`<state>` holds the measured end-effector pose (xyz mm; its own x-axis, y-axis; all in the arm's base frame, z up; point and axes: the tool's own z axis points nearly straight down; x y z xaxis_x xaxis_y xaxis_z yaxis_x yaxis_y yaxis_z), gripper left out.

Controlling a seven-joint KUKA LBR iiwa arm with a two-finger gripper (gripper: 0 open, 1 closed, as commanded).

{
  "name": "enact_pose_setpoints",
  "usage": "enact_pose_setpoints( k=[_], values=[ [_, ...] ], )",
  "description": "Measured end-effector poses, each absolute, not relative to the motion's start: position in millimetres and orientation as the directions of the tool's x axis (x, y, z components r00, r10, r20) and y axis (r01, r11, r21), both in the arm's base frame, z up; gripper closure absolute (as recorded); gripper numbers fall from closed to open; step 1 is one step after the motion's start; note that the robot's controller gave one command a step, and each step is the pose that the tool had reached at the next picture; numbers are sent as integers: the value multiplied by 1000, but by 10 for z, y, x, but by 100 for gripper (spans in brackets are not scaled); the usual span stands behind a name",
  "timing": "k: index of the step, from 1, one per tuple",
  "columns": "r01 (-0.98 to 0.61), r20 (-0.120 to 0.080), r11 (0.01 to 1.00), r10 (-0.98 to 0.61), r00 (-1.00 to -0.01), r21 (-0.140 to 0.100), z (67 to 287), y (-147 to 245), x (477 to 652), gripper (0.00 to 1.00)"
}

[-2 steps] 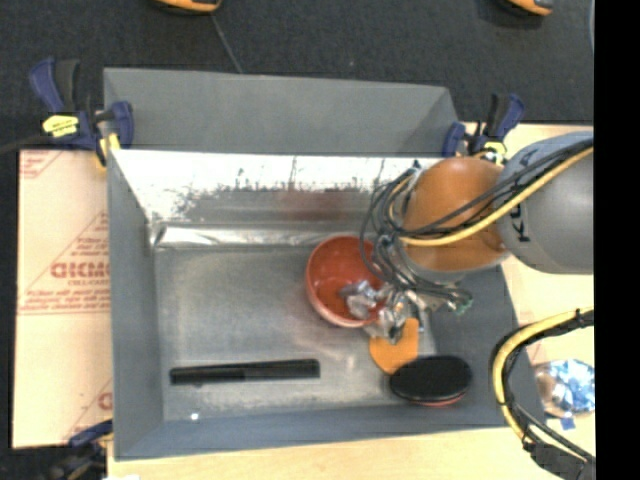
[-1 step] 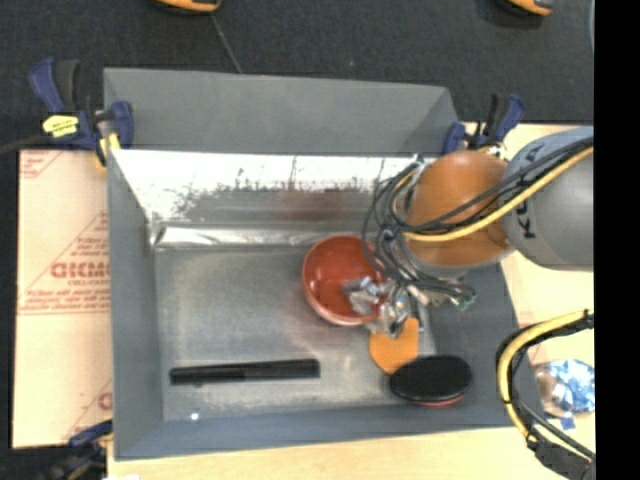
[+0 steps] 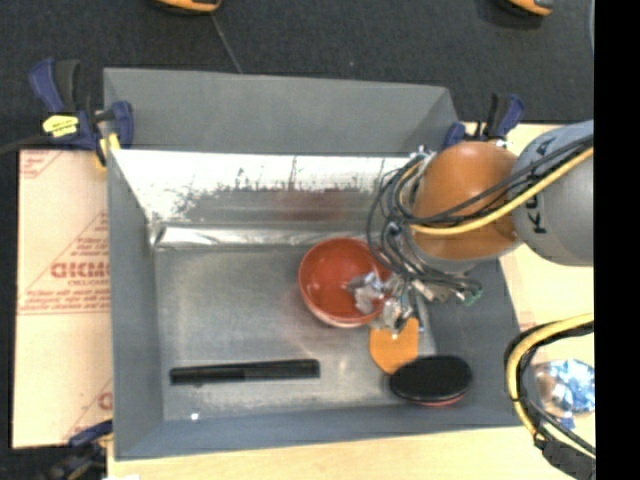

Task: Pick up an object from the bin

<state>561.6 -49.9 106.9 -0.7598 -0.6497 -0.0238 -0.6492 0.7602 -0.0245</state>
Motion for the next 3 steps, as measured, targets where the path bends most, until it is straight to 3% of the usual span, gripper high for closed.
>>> enact_pose_setpoints(
  k=[3],
  values=[
    [-647, -23, 762, -647, -762, -23, 1978, -501, 5612, 100]
  ],
)
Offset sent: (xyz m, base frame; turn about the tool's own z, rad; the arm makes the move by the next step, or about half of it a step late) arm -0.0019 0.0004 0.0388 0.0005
